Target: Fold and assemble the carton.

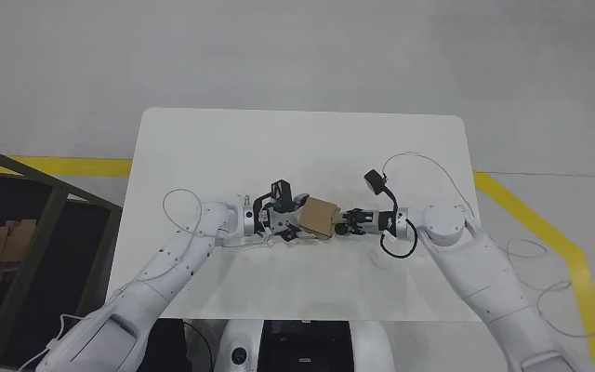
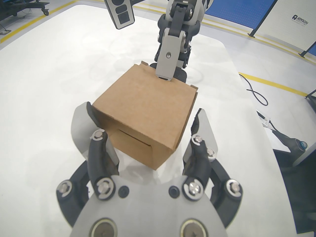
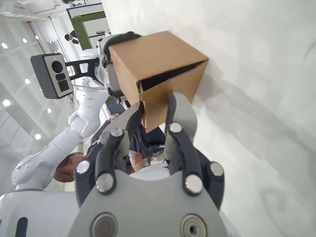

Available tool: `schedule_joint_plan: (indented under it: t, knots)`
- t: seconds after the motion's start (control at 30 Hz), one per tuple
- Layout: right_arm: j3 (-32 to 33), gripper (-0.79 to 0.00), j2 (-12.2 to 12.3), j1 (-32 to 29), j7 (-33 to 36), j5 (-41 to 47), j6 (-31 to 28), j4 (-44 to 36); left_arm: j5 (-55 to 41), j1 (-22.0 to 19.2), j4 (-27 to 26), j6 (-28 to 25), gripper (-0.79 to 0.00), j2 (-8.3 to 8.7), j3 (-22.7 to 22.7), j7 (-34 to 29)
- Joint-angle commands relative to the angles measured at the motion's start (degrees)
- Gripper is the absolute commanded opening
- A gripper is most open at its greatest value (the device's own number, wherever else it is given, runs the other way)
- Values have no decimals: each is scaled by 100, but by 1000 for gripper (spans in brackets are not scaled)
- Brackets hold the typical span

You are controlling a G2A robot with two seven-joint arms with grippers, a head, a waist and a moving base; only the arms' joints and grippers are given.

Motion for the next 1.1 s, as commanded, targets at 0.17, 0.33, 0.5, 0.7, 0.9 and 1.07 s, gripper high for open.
schedule_joint_plan:
  t: [0.17, 0.33, 0.5, 0.7, 0.9, 1.07]
  knots:
    - [247, -551, 93, -228, 18, -97, 55, -306, 5, 10, 5, 10, -132, 7, -23, 3]
    - [402, -551, 147, -369, 47, -123, 84, -454, 5, 6, -1, 6, -139, 6, -22, -16]
    - [482, -656, 176, -447, -1, -176, 130, -489, -7, -5, -5, -4, -139, -4, -2, -37]
    - [532, -523, 199, -483, -112, -326, 204, -580, -26, -25, 9, -1, -142, -16, 18, -69]
    - [646, -548, 231, -566, -138, -324, 201, -695, -24, -46, 25, -24, -142, -25, 37, -85]
    - [697, -671, 244, -626, -89, -218, 108, -739, -17, -63, 33, -28, -139, -33, 53, -88]
